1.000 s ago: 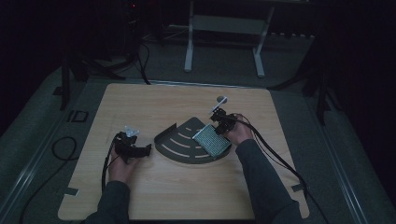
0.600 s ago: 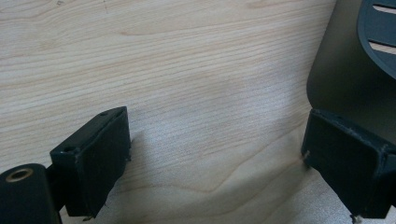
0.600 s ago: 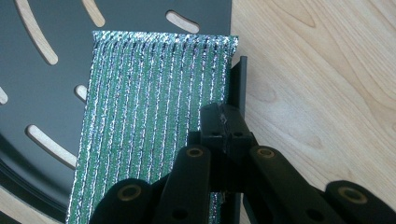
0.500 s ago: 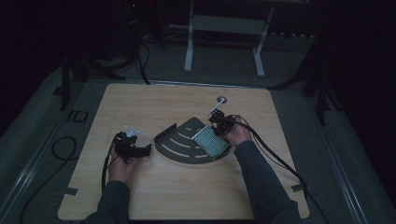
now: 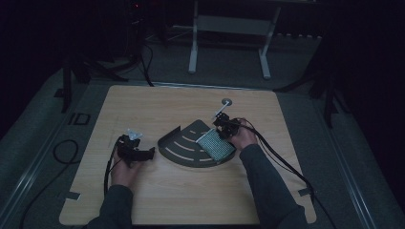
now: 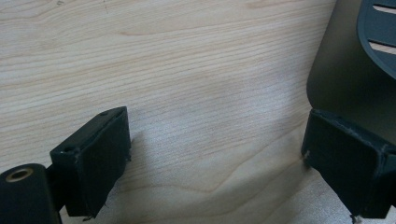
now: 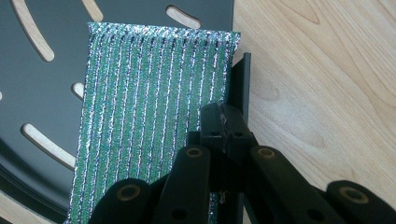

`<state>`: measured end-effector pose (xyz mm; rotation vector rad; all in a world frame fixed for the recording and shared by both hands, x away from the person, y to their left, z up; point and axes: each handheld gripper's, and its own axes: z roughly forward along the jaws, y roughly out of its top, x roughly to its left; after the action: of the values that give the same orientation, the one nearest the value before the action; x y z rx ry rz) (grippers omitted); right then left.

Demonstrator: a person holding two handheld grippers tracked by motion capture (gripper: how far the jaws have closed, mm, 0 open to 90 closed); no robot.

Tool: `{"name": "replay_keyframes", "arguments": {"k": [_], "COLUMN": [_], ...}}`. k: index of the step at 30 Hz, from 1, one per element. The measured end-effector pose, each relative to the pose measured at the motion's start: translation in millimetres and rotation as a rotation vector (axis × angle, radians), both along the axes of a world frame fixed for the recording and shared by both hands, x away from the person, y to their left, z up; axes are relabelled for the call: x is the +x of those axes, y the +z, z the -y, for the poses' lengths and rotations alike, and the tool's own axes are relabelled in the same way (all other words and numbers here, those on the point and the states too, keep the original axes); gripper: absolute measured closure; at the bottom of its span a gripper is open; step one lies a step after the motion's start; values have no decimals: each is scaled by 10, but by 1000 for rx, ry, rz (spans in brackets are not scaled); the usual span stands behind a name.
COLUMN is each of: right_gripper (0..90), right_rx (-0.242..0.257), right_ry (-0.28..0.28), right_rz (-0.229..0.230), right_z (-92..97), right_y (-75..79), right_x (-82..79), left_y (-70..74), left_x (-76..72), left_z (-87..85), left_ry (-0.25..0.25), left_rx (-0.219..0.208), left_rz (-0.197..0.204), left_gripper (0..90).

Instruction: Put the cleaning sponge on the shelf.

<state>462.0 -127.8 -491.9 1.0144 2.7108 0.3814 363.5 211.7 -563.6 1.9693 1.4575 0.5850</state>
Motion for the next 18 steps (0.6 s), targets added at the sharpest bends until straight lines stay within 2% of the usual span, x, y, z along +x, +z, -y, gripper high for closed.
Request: {"name": "replay_keyframes", "arguments": {"k": [4, 10, 18], "right_gripper": [891, 843, 719], "right_rx": [4, 18, 51], "right_ry": [-1, 1, 2], "right_rz": [1, 5, 17], "right_z": [4, 14, 52], "right_y": [6, 43, 128], "right_x": [3, -18, -60], "left_y": [0, 0, -1], "left_x": [0, 0, 0], "left_z": [0, 0, 0], "left_ry": [0, 0, 0], "left_rx": [0, 0, -1], "left_rz": [0, 0, 1], "left_gripper": [87, 86, 87]}}
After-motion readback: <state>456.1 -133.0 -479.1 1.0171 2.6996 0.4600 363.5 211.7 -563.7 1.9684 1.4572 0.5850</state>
